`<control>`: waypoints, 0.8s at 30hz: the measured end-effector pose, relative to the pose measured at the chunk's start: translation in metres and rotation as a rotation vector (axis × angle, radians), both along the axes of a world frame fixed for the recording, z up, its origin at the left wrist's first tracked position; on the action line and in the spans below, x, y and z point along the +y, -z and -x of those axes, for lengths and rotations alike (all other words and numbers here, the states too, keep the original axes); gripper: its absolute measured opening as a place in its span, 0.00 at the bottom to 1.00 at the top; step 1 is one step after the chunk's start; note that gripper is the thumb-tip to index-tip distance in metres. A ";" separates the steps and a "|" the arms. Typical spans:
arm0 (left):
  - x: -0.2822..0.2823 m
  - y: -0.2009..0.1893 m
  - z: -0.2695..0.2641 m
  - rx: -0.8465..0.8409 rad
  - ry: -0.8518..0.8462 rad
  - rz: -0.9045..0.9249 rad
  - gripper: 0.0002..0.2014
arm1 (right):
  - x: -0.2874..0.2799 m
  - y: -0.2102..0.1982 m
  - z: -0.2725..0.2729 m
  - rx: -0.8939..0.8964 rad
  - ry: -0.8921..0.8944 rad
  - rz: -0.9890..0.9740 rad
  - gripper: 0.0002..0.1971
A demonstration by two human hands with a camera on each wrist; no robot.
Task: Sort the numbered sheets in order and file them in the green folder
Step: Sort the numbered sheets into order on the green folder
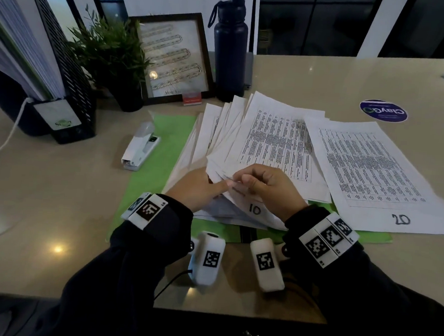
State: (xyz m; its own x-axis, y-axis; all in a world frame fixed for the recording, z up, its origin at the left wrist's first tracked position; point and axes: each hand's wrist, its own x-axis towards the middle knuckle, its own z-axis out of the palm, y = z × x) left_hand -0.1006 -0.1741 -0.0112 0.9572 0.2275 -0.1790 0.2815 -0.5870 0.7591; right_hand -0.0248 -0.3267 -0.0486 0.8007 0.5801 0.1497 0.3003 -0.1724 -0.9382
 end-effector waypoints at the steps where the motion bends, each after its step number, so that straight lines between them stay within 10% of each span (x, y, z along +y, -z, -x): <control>1: 0.002 0.002 0.000 -0.001 0.014 0.003 0.13 | -0.002 0.001 -0.002 -0.024 0.039 0.022 0.10; 24: 0.009 0.010 -0.007 -0.085 0.148 0.057 0.18 | -0.008 0.004 -0.007 0.000 -0.131 0.257 0.14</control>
State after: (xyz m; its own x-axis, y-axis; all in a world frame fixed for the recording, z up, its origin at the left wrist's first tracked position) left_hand -0.0941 -0.1649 -0.0215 0.9917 0.0743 -0.1045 0.1282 -0.5726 0.8097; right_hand -0.0177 -0.3352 -0.0529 0.7166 0.6973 -0.0154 0.3360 -0.3644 -0.8685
